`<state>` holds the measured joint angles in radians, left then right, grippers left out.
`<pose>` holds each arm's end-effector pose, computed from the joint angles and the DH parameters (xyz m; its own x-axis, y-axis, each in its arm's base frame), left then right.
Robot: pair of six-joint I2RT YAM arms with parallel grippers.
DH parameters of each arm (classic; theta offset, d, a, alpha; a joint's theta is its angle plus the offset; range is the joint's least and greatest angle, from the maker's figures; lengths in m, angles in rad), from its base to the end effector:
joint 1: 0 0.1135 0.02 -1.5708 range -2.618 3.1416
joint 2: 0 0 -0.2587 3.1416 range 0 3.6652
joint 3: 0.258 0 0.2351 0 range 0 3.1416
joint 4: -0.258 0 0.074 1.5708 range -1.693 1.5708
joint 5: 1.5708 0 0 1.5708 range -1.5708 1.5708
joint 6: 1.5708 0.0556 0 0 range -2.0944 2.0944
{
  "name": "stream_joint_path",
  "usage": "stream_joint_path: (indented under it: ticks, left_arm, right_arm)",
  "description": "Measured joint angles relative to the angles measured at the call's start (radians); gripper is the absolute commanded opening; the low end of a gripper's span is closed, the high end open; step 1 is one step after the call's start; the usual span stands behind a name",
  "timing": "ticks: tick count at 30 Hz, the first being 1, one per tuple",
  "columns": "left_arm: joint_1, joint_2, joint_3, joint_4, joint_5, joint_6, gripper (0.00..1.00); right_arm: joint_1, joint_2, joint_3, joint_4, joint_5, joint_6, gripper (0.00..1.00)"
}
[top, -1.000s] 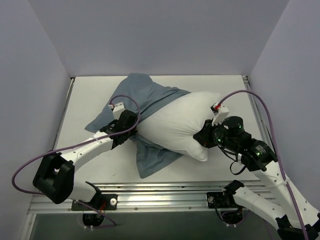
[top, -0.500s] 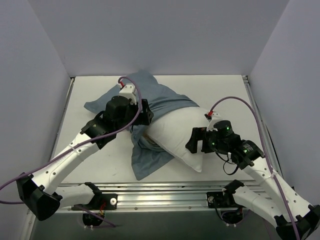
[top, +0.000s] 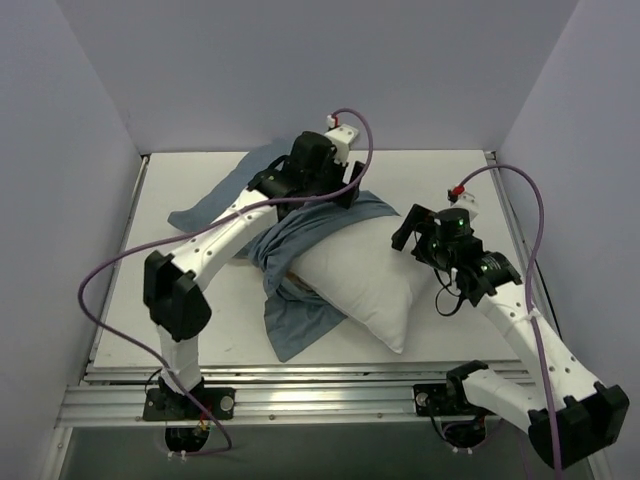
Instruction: Remove the pillowcase from the pillow
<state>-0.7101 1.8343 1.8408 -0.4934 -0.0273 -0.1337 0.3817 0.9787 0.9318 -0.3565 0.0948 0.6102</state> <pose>0.3262 -0.2784 0.3641 -0.4361 0.1992 -0.8776 0.5804 0.8075 -0.1052 0.2103 0.0787 0.3266 -0.4647 0.4282 -0.7750 -0.0289 0.8675 0.4966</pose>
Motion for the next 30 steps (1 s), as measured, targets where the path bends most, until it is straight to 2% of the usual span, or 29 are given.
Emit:
stream_joint_path:
  ticks: [5, 11, 12, 16, 17, 19, 20, 21, 22, 24, 25, 30]
  left_arm:
    - [-0.015, 0.211, 0.212, -0.064, 0.05, 0.051, 0.91]
    - [-0.029, 0.355, 0.379, -0.136, 0.074, 0.094, 0.89]
    - [-0.031, 0.374, 0.4, -0.148, 0.074, 0.097, 0.87]
    - [-0.033, 0.426, 0.431, -0.187, 0.065, 0.132, 0.84]
    - [-0.034, 0.438, 0.433, -0.194, 0.063, 0.142, 0.83]
    - [-0.035, 0.452, 0.434, -0.198, 0.059, 0.151, 0.76]
    - [-0.036, 0.457, 0.435, -0.198, 0.055, 0.155, 0.71]
    - [-0.036, 0.459, 0.436, -0.198, 0.044, 0.158, 0.58]
    - [-0.039, 0.461, 0.437, -0.198, 0.031, 0.161, 0.51]
    - [-0.044, 0.463, 0.439, -0.197, -0.004, 0.167, 0.38]
    - [-0.047, 0.463, 0.439, -0.196, -0.021, 0.167, 0.26]
    - [-0.047, 0.463, 0.438, -0.19, -0.106, 0.153, 0.18]
  right_arm:
    - [-0.07, 0.099, -0.056, 0.133, -0.058, 0.068, 0.99]
    - [-0.093, 0.238, -0.098, 0.299, -0.151, 0.072, 0.67]
    - [-0.093, 0.25, -0.101, 0.322, -0.165, 0.071, 0.59]
    - [-0.092, 0.263, -0.104, 0.386, -0.206, 0.06, 0.39]
    - [-0.092, 0.263, -0.104, 0.395, -0.21, 0.052, 0.29]
    - [-0.092, 0.264, -0.104, 0.403, -0.215, 0.037, 0.13]
    - [-0.092, 0.264, -0.105, 0.407, -0.216, 0.032, 0.09]
    - [-0.092, 0.264, -0.105, 0.41, -0.218, 0.028, 0.04]
    - [-0.092, 0.264, -0.105, 0.414, -0.219, 0.023, 0.0]
    - [-0.092, 0.264, -0.105, 0.417, -0.223, 0.014, 0.0]
    - [-0.091, 0.264, -0.105, 0.418, -0.224, 0.012, 0.0]
    - [-0.091, 0.251, -0.128, 0.438, -0.232, 0.008, 0.0]
